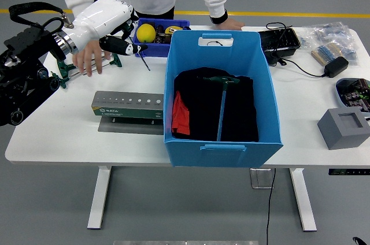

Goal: Lift tool from toolbox,place it in box,lift tool from toolbox,place it in box

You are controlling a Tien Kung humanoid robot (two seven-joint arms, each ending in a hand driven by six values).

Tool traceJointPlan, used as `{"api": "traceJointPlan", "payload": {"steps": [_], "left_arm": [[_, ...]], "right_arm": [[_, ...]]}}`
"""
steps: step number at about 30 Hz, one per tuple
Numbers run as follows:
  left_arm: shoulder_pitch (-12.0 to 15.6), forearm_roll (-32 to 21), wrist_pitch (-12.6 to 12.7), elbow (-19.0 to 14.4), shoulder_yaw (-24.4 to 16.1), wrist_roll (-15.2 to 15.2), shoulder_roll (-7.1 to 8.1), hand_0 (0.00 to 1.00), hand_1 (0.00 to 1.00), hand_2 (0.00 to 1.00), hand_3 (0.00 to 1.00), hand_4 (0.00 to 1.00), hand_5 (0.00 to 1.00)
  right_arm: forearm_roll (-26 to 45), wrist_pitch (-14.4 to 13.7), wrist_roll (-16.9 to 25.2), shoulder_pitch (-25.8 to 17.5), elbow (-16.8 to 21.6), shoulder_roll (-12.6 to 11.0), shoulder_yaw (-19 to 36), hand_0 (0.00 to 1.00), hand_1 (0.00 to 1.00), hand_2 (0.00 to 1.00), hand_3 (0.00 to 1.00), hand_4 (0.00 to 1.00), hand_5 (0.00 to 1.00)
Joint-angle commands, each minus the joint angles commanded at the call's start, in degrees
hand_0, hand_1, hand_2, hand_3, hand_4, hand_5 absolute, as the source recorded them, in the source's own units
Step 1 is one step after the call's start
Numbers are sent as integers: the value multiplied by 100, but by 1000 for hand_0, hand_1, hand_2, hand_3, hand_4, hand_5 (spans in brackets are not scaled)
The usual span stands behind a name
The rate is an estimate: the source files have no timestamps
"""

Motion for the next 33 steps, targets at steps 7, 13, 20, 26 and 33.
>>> {"api": "traceJointPlan", "payload": {"steps": [7,13,20,26,33], "left_arm": [[25,-271,17,-405,-35,110,-259,114,2,4,12,768,364],[16,-480,-21,-394,140,147,-711,120,2,8,10,758,366],[-37,-667,-228,-72,640,209,-1274,127,2,12,16,737,384],[-121,-697,-1321,186,874,886,-1502,199,86,158,212,825,525],[-179,-1227,-2264,508,1143,1125,-1700,318,381,505,590,894,634]], "right_arm": [[5,2,2,-1,0,2,-16,687,659,710,560,777,662],[56,5,11,12,0,2,-89,687,658,709,559,777,663],[44,17,7,50,0,-2,-115,687,660,709,560,778,664],[12,23,4,64,0,-18,-98,687,659,708,559,778,664],[-72,27,-16,63,0,-27,-66,687,660,708,559,777,664]]}}
